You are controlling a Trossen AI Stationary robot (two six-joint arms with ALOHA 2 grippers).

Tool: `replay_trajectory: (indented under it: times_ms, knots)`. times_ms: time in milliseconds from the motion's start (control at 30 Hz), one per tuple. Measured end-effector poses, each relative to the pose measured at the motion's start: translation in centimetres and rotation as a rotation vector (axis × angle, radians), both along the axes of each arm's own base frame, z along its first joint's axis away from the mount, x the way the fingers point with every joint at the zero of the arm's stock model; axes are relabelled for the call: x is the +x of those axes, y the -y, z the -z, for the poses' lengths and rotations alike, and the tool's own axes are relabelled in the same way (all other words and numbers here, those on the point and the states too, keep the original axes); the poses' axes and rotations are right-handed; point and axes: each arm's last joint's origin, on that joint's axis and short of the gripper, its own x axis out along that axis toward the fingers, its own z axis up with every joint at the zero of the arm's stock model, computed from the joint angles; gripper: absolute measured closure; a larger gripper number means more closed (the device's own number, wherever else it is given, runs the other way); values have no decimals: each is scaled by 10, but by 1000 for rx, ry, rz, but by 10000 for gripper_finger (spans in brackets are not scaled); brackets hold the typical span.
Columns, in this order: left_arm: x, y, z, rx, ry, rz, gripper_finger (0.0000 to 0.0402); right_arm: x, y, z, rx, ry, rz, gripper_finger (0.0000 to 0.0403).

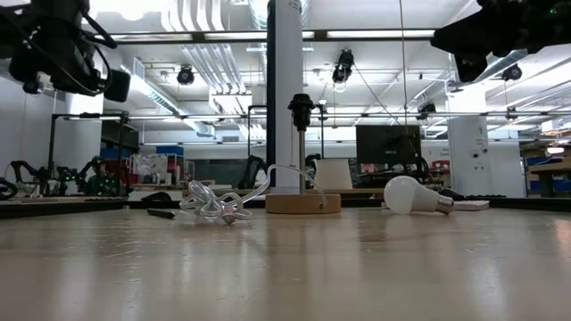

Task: Screw lightbulb
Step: Return to Home Position

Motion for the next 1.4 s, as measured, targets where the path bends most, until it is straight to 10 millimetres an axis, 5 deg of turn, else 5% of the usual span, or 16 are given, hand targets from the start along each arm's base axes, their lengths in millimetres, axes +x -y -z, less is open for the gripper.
replay_trajectory:
  times_ms: [700,1400]
  knots:
    - [13,-16,16,-130,-147,-2,401,0,0,0,-16,-1,-1,357]
    - [-2,-27,19,-158,-153,-116,401,0,0,0,-17,-1,-1,336]
